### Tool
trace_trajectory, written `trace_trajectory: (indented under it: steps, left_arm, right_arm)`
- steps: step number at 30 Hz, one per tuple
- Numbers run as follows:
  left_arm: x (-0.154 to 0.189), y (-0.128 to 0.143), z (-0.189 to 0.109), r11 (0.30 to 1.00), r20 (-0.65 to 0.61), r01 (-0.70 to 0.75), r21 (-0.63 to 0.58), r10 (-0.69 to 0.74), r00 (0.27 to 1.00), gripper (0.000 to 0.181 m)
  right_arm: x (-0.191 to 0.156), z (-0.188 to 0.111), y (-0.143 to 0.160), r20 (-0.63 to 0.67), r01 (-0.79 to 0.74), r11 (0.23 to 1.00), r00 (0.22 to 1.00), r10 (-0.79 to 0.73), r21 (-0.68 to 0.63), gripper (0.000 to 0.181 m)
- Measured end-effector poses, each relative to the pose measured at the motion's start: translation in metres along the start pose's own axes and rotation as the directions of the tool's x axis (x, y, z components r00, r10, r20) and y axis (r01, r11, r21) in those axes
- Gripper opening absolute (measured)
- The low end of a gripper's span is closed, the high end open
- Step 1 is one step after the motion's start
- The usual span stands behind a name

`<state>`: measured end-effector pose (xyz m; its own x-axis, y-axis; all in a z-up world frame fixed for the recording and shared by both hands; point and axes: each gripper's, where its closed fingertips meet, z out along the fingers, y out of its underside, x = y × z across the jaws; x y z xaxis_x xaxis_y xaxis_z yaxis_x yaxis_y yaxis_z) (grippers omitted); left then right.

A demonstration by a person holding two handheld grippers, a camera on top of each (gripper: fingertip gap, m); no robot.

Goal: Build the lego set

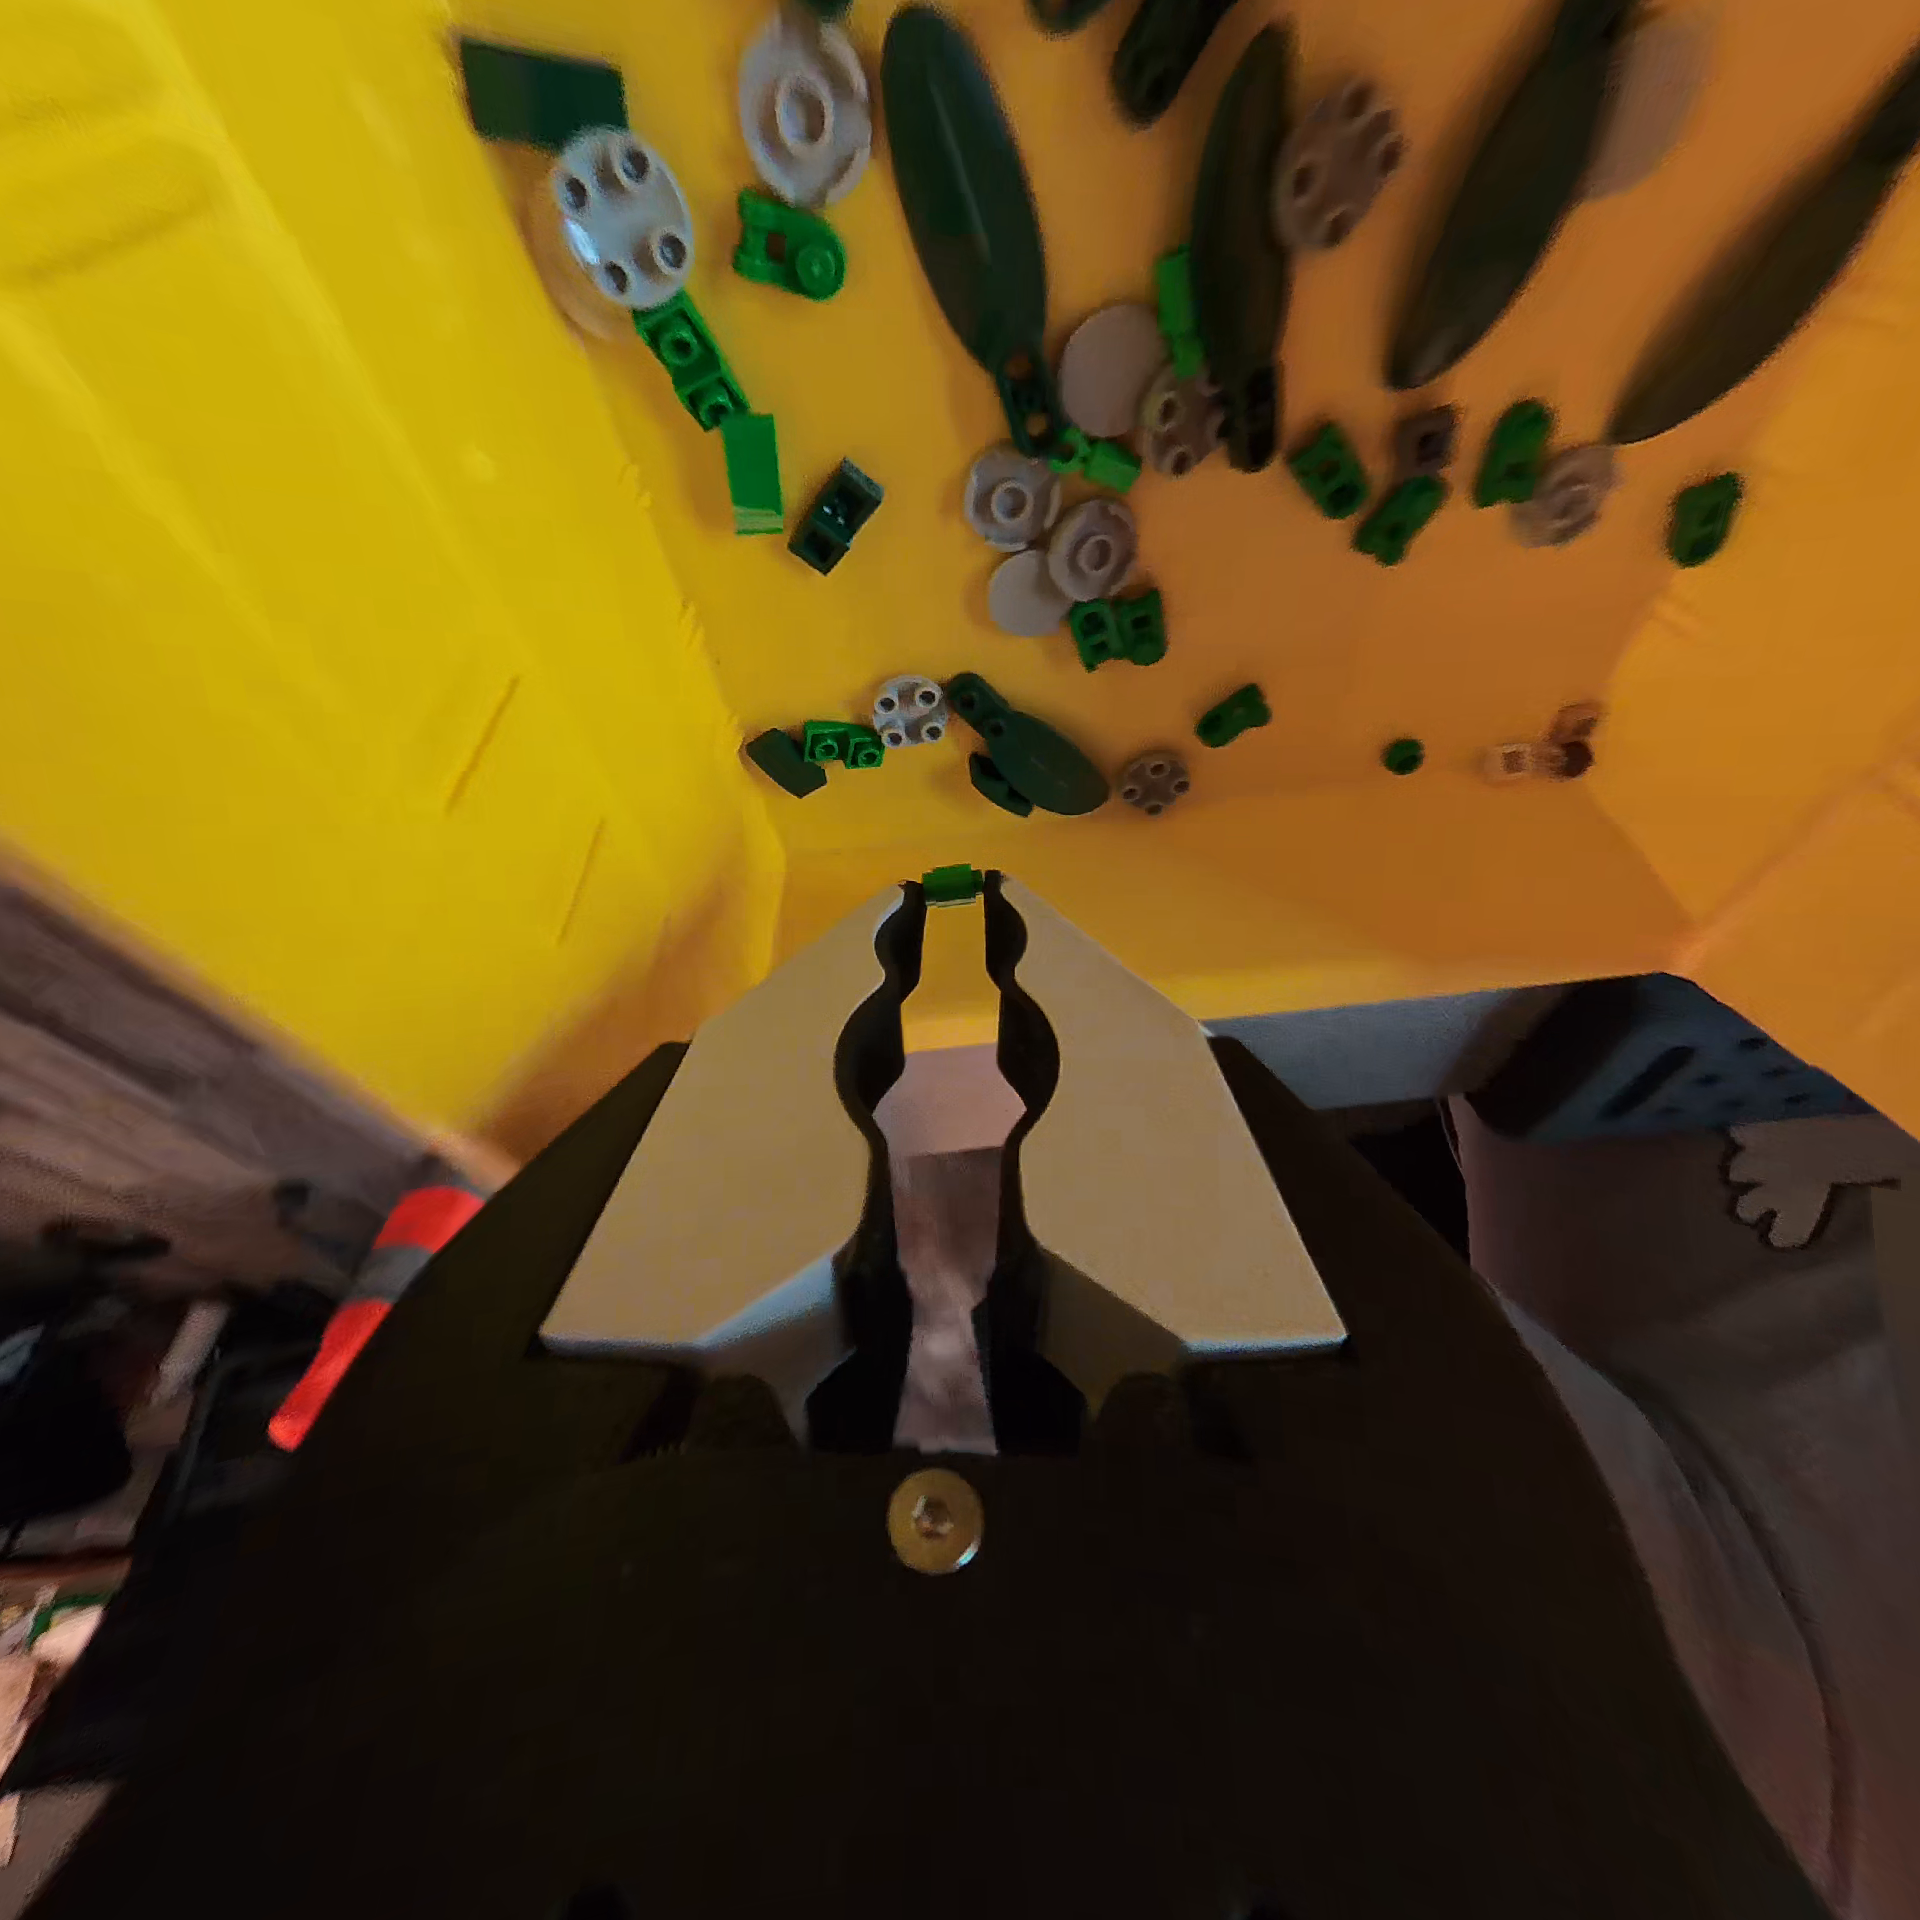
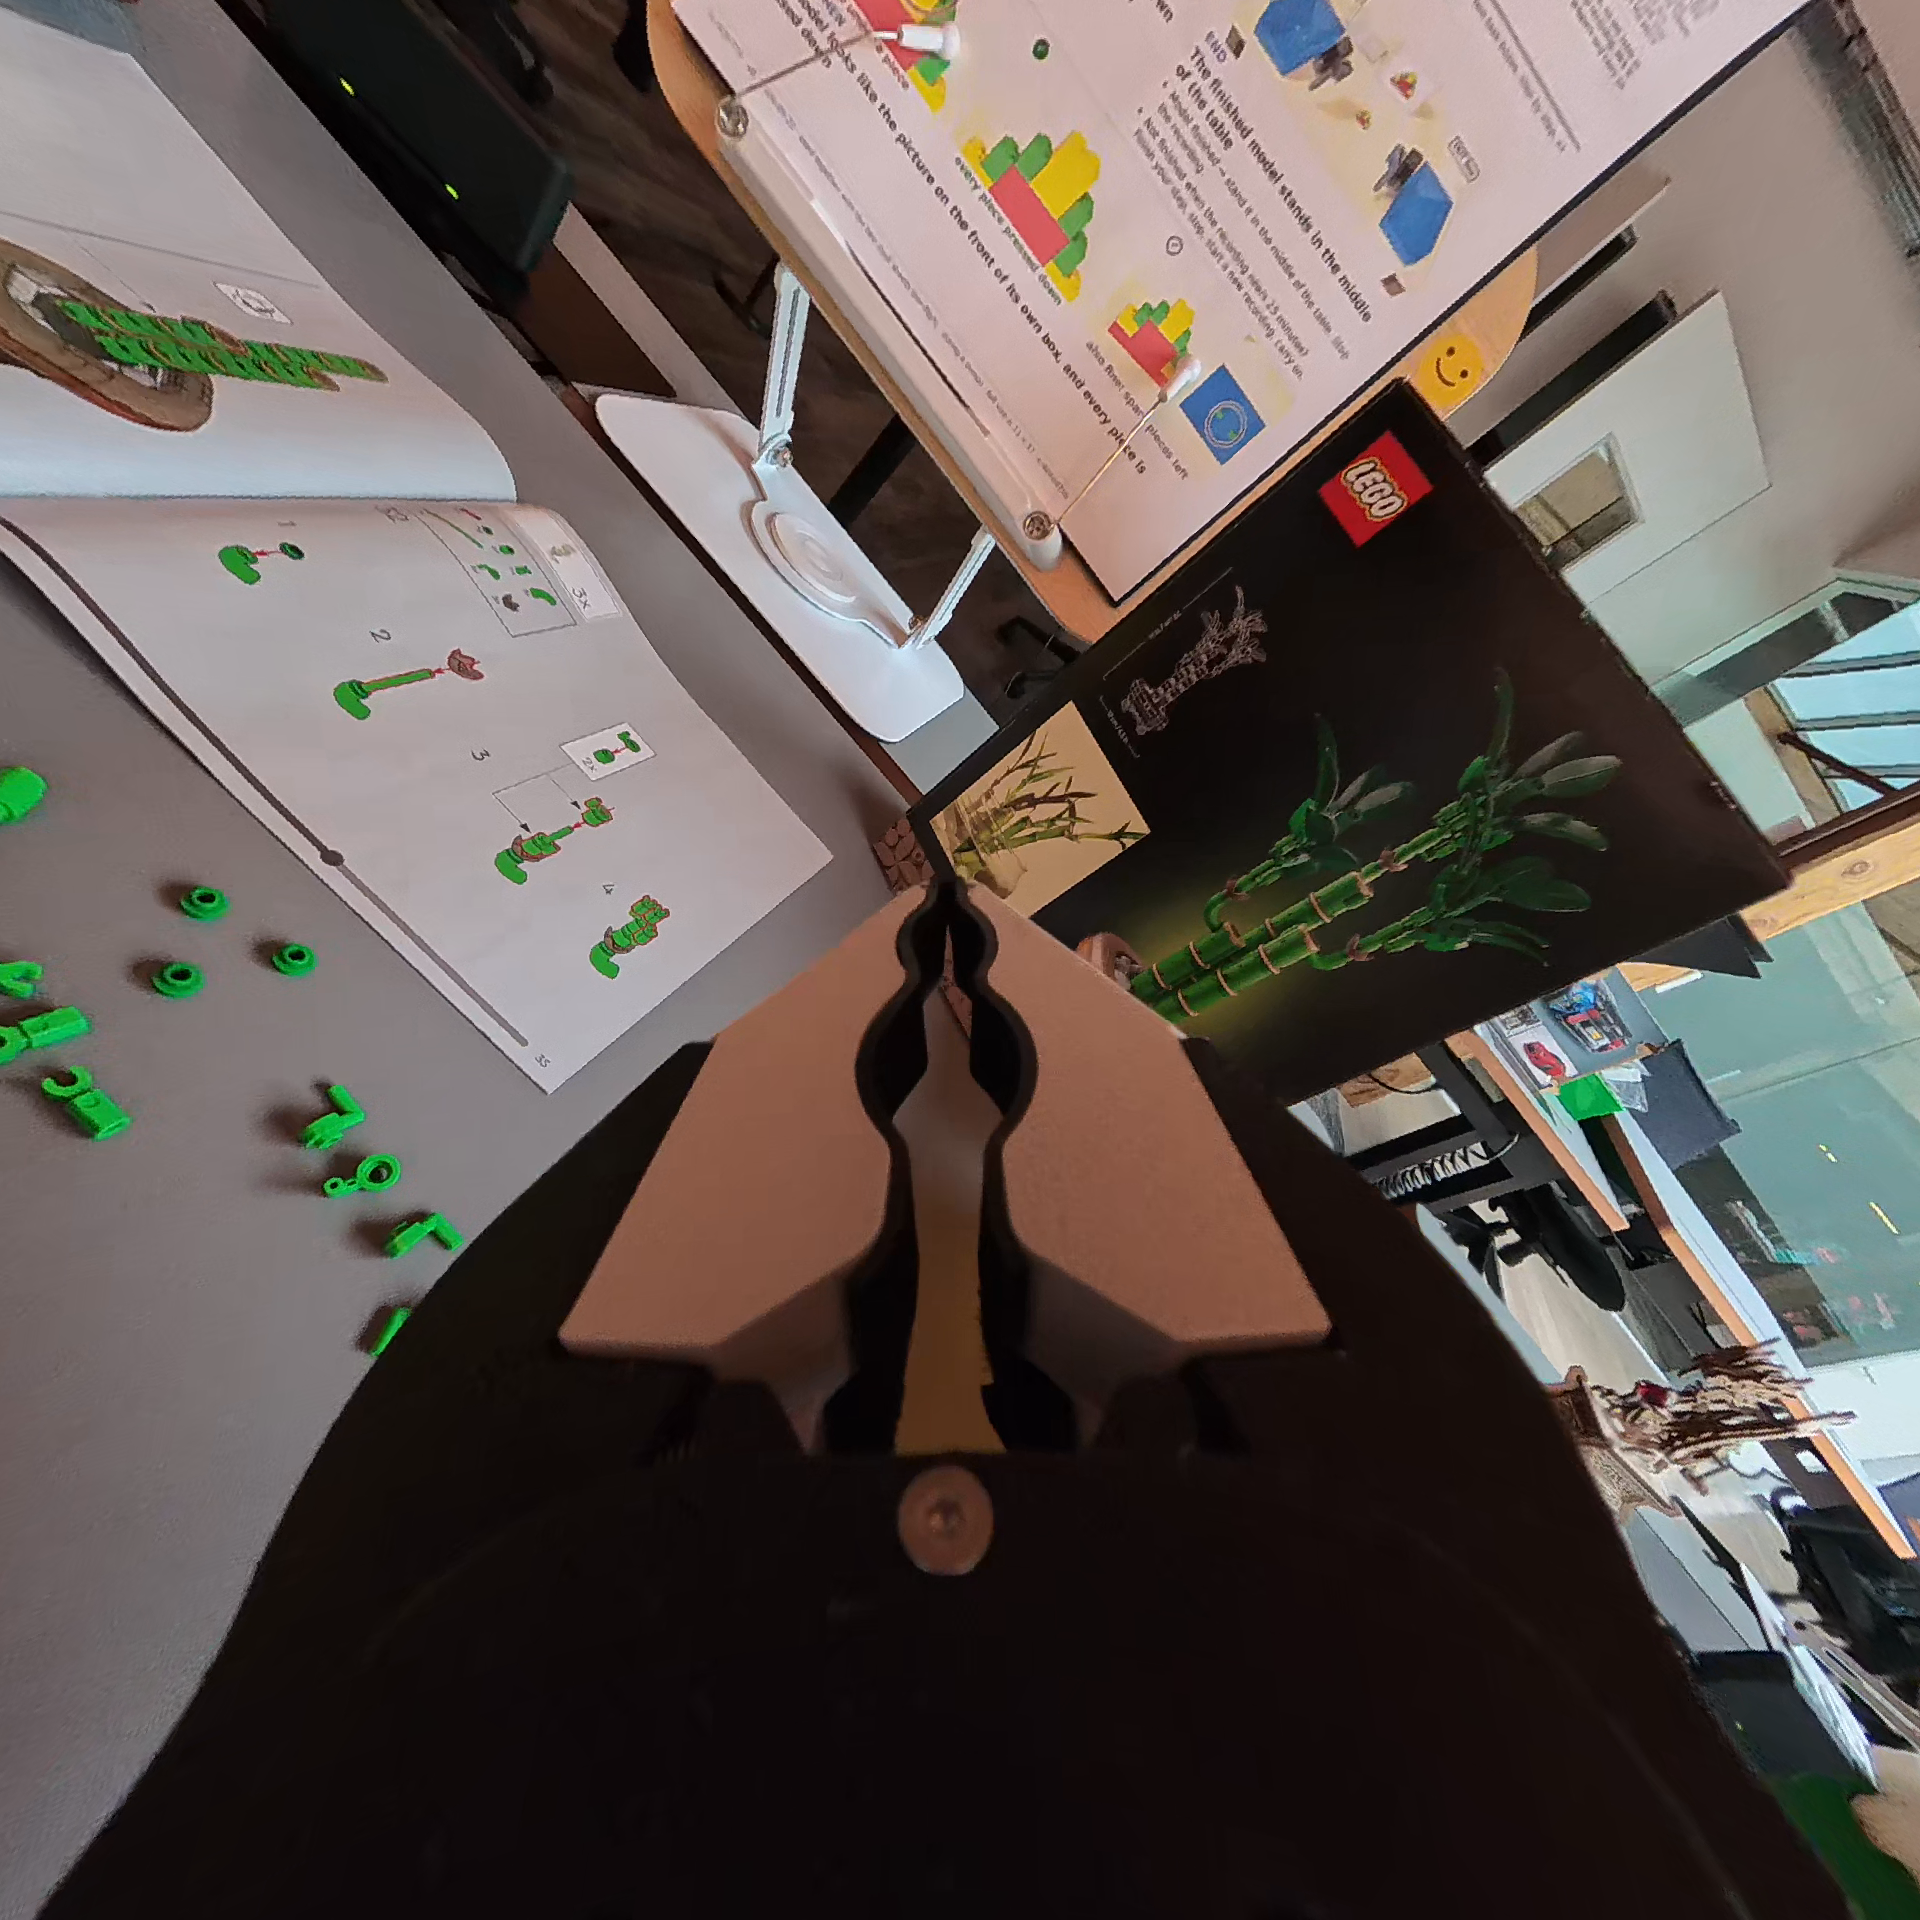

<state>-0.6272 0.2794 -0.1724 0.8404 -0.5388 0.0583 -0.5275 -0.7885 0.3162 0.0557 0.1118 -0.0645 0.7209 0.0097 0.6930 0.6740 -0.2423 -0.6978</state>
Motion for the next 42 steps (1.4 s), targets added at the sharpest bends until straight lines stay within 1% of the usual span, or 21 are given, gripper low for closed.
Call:
trace_trajectory:
  steps: [3,5,7,8,9,10,11,12,13,14,15,17,18,20,21,22,24,27,31,35,42]
  left_arm:
    - [0.012,-0.003,-0.037,0.972,0.046,-0.089,0.218,0.081,0.996,0.009]
    - [0.032,-0.009,-0.072,0.891,0.093,-0.184,0.415,0.160,0.983,0.009]
    - [0.068,-0.017,-0.108,0.762,0.141,-0.296,0.576,0.264,0.954,0.009]
    - [0.092,-0.023,-0.127,0.673,0.176,-0.354,0.649,0.320,0.931,0.009]
    - [0.122,-0.031,-0.146,0.566,0.203,-0.403,0.719,0.384,0.901,0.009]
    - [0.160,-0.038,-0.164,0.442,0.219,-0.438,0.782,0.463,0.859,0.009]
    - [0.203,-0.041,-0.178,0.316,0.224,-0.455,0.832,0.560,0.798,0.009]
    - [0.249,-0.040,-0.184,0.212,0.222,-0.467,0.858,0.667,0.711,0.009]
    - [0.291,-0.037,-0.183,0.144,0.217,-0.487,0.861,0.764,0.608,0.009]
    - [0.328,-0.035,-0.175,0.099,0.215,-0.524,0.846,0.835,0.507,0.009]
    - [0.357,-0.042,-0.165,0.074,0.228,-0.567,0.821,0.867,0.443,0.009]
    - [0.398,-0.072,-0.136,0.069,0.281,-0.663,0.745,0.870,0.406,0.009]
    - [0.416,-0.083,-0.118,0.064,0.293,-0.719,0.692,0.885,0.361,0.009]
    - [0.444,-0.097,-0.085,0.010,0.309,-0.807,0.591,0.921,0.238,0.009]
    - [0.452,-0.109,-0.072,-0.021,0.348,-0.843,0.538,0.916,0.199,0.009]
    - [0.455,-0.123,-0.061,-0.040,0.397,-0.875,0.483,0.900,0.179,0.009]
    - [0.456,-0.140,-0.038,-0.039,0.414,-0.926,0.376,0.901,0.130,0.009]
    - [0.462,-0.154,-0.019,-0.009,0.384,-0.942,0.335,0.914,0.128,0.009]
    - [0.464,-0.162,-0.004,0.010,0.354,-0.955,0.295,0.928,0.119,0.009]
    - [0.465,-0.166,0.003,-0.002,0.349,-0.964,0.264,0.932,0.094,0.009]
    - [0.467,-0.166,0.007,-0.020,0.348,-0.968,0.251,0.935,0.071,0.009]
  right_arm:
    - [0.000,-0.005,-0.009,0.002,-0.021,0.999,1.000,0.021,0.037,0.000]
    - [-0.003,-0.008,-0.015,0.013,-0.038,0.997,0.999,0.038,0.065,0.000]
    - [-0.010,-0.011,-0.025,0.044,-0.060,0.993,0.997,0.056,0.100,0.000]
    - [-0.013,-0.012,-0.030,0.052,-0.058,0.992,0.997,0.052,0.114,0.000]
    - [-0.015,-0.013,-0.035,0.054,-0.050,0.990,0.998,0.043,0.129,0.000]
    - [-0.018,-0.015,-0.041,0.059,-0.041,0.989,0.998,0.033,0.145,0.000]
    - [-0.021,-0.016,-0.045,0.063,-0.027,0.987,0.998,0.017,0.157,0.000]
    - [-0.022,-0.016,-0.048,0.058,-0.013,0.986,0.998,0.004,0.164,0.000]
    - [-0.024,-0.017,-0.052,0.058,-0.022,0.984,0.998,0.012,0.178,0.000]
    - [-0.028,-0.018,-0.058,0.084,-0.055,0.977,0.996,0.039,0.208,0.000]
    - [-0.033,-0.019,-0.064,0.124,-0.100,0.965,0.990,0.071,0.242,0.000]
    - [-0.039,-0.019,-0.071,0.176,-0.162,0.947,0.978,0.116,0.277,0.000]
    - [-0.041,-0.019,-0.074,0.192,-0.187,0.939,0.972,0.134,0.289,0.000]
    - [-0.047,-0.020,-0.079,0.253,-0.270,0.911,0.948,0.194,0.311,0.000]
    - [-0.049,-0.021,-0.084,0.294,-0.327,0.890,0.926,0.235,0.318,0.000]
    - [-0.053,-0.023,-0.088,0.333,-0.375,0.869,0.904,0.266,0.323,0.000]
    - [-0.058,-0.027,-0.094,0.378,-0.414,0.849,0.882,0.283,0.330,0.000]
    - [-0.058,-0.031,-0.097,0.381,-0.411,0.844,0.883,0.274,0.346,0.000]
    - [-0.052,-0.032,-0.099,0.396,-0.455,0.825,0.863,0.315,0.335,0.000]
    - [-0.049,-0.035,-0.103,0.437,-0.527,0.789,0.819,0.371,0.317,0.000]
    - [-0.051,-0.044,-0.111,0.494,-0.561,0.759,0.788,0.368,0.330,0.000]
